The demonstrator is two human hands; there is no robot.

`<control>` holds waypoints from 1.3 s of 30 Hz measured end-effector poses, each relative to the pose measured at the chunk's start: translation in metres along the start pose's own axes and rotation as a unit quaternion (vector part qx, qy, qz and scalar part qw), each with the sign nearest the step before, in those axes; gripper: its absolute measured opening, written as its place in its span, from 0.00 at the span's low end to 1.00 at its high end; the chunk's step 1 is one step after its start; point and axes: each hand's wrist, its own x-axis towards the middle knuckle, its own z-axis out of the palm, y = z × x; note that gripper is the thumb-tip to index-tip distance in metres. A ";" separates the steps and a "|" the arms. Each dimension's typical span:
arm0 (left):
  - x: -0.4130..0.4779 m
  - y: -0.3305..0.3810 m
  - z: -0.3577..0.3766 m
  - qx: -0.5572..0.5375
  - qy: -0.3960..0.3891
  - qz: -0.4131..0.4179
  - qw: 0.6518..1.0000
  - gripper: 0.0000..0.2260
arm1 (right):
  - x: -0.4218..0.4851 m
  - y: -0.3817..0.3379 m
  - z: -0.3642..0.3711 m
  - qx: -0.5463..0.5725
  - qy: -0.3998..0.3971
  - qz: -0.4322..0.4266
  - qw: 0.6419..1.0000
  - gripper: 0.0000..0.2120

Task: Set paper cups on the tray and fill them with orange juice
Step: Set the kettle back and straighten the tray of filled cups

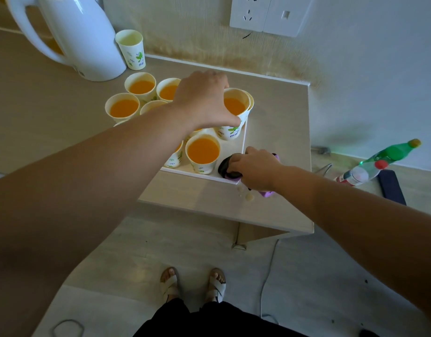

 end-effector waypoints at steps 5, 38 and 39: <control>-0.001 0.001 0.001 0.003 -0.004 0.002 1.000 0.28 | -0.001 -0.003 -0.001 0.009 0.009 -0.009 1.000 0.20; 0.019 -0.004 0.007 0.021 -0.038 -0.001 0.999 0.29 | 0.027 0.031 -0.007 0.031 -0.037 0.076 0.996 0.23; 0.019 -0.005 0.006 0.020 -0.038 -0.001 0.999 0.29 | 0.031 0.035 -0.009 0.027 -0.033 0.083 0.996 0.23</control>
